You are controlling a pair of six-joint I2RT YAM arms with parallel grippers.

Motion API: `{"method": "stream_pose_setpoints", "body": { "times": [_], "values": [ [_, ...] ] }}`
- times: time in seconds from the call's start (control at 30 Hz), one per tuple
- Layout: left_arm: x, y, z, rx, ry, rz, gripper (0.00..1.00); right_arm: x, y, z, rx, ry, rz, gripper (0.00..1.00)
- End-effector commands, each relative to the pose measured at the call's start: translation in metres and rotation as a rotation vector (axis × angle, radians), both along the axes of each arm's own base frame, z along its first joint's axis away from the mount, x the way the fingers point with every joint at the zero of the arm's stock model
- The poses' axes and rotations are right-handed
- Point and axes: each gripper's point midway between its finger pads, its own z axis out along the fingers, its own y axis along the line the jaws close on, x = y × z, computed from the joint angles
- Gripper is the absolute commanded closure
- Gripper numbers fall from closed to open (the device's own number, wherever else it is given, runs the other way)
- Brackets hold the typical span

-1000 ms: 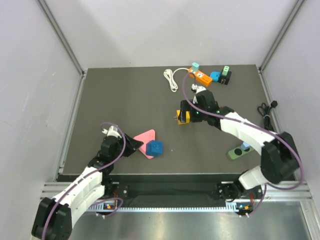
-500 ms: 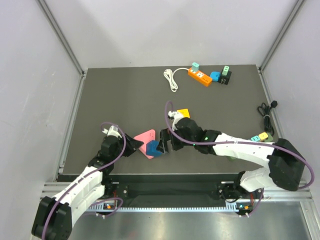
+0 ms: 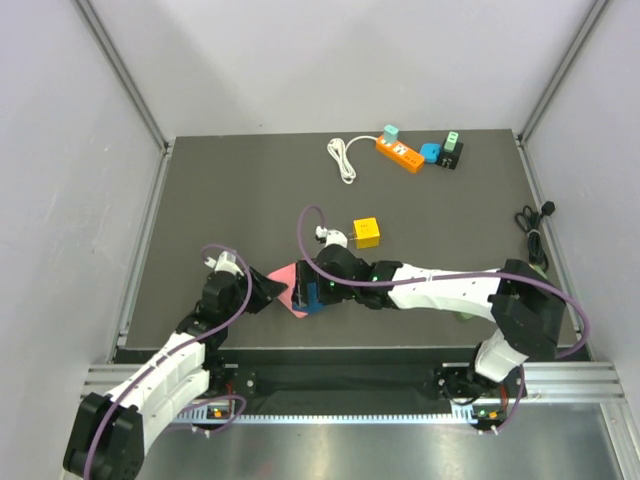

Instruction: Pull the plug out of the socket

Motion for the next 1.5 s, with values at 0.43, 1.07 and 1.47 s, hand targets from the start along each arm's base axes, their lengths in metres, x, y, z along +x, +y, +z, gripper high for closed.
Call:
{"method": "stream_pose_setpoints", "body": {
  "times": [0.43,1.07,1.47],
  "values": [
    [-0.021,0.011,-0.031,0.086,0.111,-0.016,1.0,0.003,0.01,-0.005,-0.033,0.037,-0.034,0.12],
    [-0.022,0.015,-0.033,0.112,0.114,-0.009,1.0,-0.014,0.019,-0.014,0.063,0.123,-0.071,0.67],
    [-0.016,0.025,-0.023,0.199,0.064,-0.01,1.0,0.005,-0.007,0.018,-0.05,-0.065,-0.028,1.0]
  ]
}}
